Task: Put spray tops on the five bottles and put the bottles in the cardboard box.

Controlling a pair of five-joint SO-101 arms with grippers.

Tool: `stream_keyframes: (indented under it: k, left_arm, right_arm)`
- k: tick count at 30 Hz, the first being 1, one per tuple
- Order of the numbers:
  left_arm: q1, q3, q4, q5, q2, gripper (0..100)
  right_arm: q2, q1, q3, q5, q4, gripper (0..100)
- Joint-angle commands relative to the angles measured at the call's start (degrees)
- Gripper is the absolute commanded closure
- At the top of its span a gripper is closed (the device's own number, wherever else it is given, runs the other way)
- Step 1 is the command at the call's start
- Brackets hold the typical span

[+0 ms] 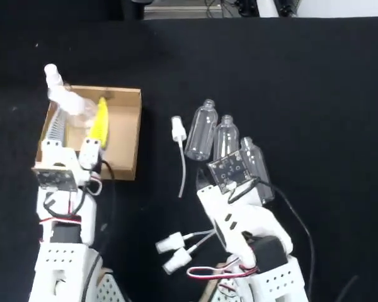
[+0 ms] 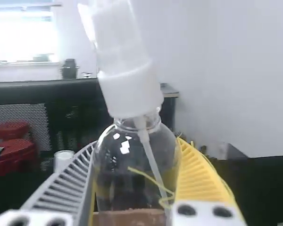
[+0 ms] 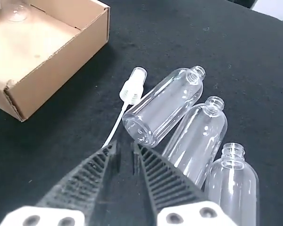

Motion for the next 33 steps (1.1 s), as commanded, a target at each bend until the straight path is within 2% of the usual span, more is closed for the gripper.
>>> stream_keyframes:
  k: [1, 4, 9, 17, 28, 33]
  left_arm:
    - [3.0, -1.6, 1.0, -0.5, -0.2, 97]
    - [2.9, -5.9, 4.2, -0.5, 4.8, 97]
    - [2.8, -15.3, 3.1, 0.0, 18.5, 97]
    - [2.9, -17.6, -24.7, 0.0, 46.1, 97]
    - [3.7, -27.5, -46.0, 0.1, 78.2, 97]
    - [3.7, -33.6, -50.6, 0.1, 88.3, 97]
  right_arm:
    - [-1.1, 1.1, -0.8, -0.4, -0.9, 97.4]
    - [-1.1, 1.1, -0.8, -0.4, -0.9, 97.5]
    - [-1.1, 1.1, -0.8, -0.4, -0.9, 97.5]
    - [-1.1, 1.1, -0.8, -0.4, -0.9, 97.6]
    - [-1.1, 1.1, -0.8, -0.4, -0.8, 97.6]
    - [-1.1, 1.1, -0.8, -0.4, -0.8, 97.6]
